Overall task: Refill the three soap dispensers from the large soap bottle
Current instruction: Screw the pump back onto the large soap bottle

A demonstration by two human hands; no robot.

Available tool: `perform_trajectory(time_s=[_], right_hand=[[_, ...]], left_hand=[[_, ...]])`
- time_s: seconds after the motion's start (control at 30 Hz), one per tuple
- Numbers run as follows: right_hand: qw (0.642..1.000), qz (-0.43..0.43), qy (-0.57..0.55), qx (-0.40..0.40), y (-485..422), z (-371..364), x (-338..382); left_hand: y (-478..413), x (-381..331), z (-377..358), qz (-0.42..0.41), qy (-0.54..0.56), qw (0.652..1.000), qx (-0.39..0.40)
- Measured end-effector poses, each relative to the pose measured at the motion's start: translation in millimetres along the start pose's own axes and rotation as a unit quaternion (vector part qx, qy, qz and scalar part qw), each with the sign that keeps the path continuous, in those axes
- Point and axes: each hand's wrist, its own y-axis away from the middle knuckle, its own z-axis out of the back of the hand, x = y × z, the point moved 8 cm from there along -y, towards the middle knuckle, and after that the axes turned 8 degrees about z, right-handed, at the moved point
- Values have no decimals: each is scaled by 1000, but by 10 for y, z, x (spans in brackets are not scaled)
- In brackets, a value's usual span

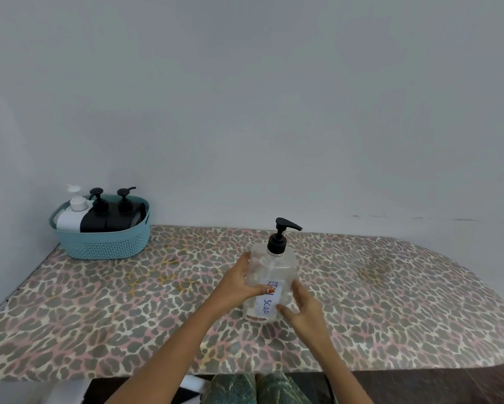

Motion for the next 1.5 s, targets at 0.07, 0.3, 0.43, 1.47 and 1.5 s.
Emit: perform_trajectory(time_s=[0.07, 0.3, 0.43, 1.47, 1.5], right_hand=[[1000, 19, 14, 11, 17, -117, -14], [998, 40, 21, -52, -20, -14, 77], [995, 56, 28, -81, -98, 264, 109], [982, 63, 122, -127, -2203, 1903, -1032], [983, 59, 117, -128, -2215, 1911, -1054]], left_hand=[[26, -26, -4, -3, 0, 1000, -5], [27, -133, -36, -19, 1, 1000, -23], [-128, -340, -188, -38, -11, 999, -15], [-2654, -721, -1515, -29, -113, 992, -46], [-2679, -716, -1521, -31, -110, 992, -45]])
